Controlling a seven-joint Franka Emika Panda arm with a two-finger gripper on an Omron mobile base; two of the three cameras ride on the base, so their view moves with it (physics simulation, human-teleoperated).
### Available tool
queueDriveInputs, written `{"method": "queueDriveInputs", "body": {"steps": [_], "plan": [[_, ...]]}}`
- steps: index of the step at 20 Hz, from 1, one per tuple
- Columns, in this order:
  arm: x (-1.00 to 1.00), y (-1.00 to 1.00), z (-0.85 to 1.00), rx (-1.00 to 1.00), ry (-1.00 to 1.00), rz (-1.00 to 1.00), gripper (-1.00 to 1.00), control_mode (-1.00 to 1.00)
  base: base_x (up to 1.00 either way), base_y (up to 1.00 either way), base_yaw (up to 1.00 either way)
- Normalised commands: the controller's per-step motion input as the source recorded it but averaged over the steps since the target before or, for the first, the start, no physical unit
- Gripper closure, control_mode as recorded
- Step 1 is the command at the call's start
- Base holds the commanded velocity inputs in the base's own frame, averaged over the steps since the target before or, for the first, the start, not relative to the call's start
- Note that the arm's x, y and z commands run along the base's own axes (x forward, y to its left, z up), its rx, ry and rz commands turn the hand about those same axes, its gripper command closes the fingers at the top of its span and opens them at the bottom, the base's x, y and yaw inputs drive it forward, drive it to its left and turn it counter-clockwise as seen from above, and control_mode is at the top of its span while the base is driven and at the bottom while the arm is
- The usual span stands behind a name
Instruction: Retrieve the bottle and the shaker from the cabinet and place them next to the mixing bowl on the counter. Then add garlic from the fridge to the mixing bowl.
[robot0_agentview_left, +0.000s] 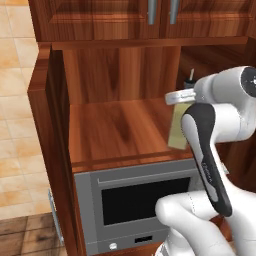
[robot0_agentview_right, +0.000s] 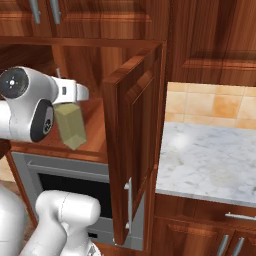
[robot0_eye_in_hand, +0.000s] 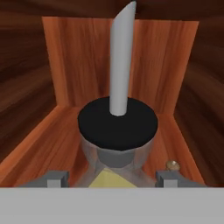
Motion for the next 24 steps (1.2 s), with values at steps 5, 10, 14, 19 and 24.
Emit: {"method": "queueDriveInputs", "body": {"steps": [5, 10, 14, 19, 24], "plan": [[-0.83, 0.00, 0.51, 0.00, -0.01, 0.04, 1.00, -1.00, 0.00, 0.00, 0.00], [-0.54, 0.00, 0.21, 0.00, -0.14, 0.02, 1.00, -1.00, 0.00, 0.00, 0.00], [0.00, 0.00, 0.00, 0.00, 0.00, 0.00, 1.00, -1.00, 0.00, 0.00, 0.00], [0.00, 0.00, 0.00, 0.00, 0.00, 0.00, 1.00, -1.00, 0.00, 0.00, 0.00], [0.00, 0.00, 0.00, 0.00, 0.00, 0.00, 1.00, 1.00, -0.29, 0.00, 0.00]]}}
